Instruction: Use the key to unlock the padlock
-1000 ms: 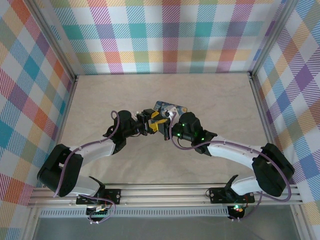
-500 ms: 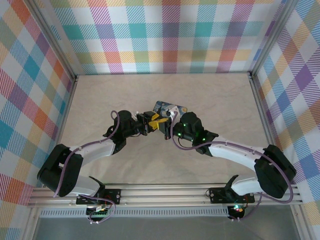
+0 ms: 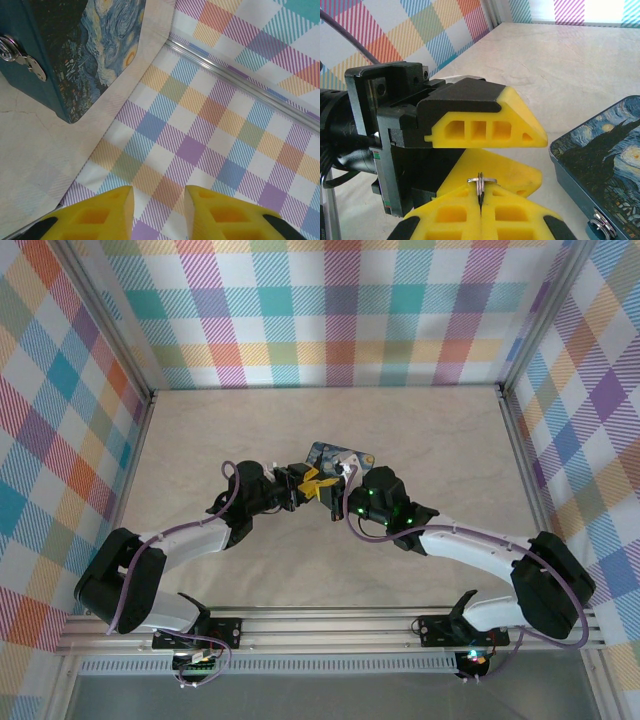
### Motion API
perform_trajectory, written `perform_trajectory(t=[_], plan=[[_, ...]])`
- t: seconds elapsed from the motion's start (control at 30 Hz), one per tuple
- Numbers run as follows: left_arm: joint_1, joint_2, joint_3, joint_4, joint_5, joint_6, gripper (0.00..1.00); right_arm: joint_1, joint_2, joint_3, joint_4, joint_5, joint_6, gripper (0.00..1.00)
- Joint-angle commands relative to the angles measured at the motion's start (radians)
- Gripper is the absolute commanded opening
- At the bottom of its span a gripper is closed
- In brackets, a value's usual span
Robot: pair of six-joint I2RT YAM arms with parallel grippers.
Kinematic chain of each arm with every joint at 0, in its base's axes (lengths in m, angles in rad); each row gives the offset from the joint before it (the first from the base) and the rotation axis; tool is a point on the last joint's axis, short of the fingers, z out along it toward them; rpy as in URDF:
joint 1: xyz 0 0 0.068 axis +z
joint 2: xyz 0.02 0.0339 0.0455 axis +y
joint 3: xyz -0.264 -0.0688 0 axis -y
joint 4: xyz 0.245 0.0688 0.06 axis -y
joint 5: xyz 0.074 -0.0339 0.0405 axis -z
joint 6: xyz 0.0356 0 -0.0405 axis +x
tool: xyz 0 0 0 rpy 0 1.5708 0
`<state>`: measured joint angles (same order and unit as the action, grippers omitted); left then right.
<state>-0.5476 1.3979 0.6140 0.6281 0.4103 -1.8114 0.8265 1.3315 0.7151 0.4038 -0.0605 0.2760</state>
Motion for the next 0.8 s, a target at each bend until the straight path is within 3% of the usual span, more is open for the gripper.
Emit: perform_trajectory(t=[0.0,0.53,0.7,0.77], plan=[[-0.009,-0.006,0.028,-0.010,0.008,0.011,0.34,0.009,-0.011,-0.001,0.044,0.014,0.006,0.00],[-0.018,0.010,0.041,-0.004,0.018,0.017,0.38,0.010,0.018,0.010,0.069,0.009,0.013,0.00],[-0.017,0.009,0.041,-0.002,0.018,0.020,0.31,0.010,0.019,0.000,0.065,0.012,0.017,0.00],[-0.018,0.009,0.039,-0.001,0.017,0.022,0.24,0.010,0.014,-0.003,0.058,0.013,0.019,0.00]])
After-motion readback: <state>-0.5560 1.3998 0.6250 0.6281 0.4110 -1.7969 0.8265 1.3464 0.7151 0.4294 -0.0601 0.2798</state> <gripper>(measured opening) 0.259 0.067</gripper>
